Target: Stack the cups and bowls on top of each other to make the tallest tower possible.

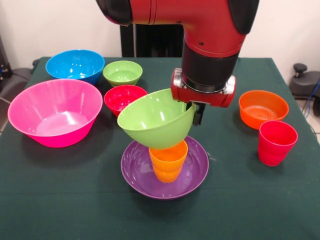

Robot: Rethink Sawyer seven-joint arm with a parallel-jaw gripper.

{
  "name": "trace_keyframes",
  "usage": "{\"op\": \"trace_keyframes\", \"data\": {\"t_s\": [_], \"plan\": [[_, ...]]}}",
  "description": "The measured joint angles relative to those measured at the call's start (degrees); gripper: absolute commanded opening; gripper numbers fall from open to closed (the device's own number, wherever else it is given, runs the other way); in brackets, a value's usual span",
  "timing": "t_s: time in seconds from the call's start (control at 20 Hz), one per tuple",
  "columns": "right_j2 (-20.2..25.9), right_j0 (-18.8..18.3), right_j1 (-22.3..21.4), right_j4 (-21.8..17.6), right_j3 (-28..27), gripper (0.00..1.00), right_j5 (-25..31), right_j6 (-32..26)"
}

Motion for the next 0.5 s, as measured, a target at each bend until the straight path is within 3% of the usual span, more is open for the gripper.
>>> {"op": "trace_keyframes", "data": {"t_s": [0.5], "plan": [[0.0,0.0,0.8,-0.1,-1.9,0.00,0.2,0.0]]}}
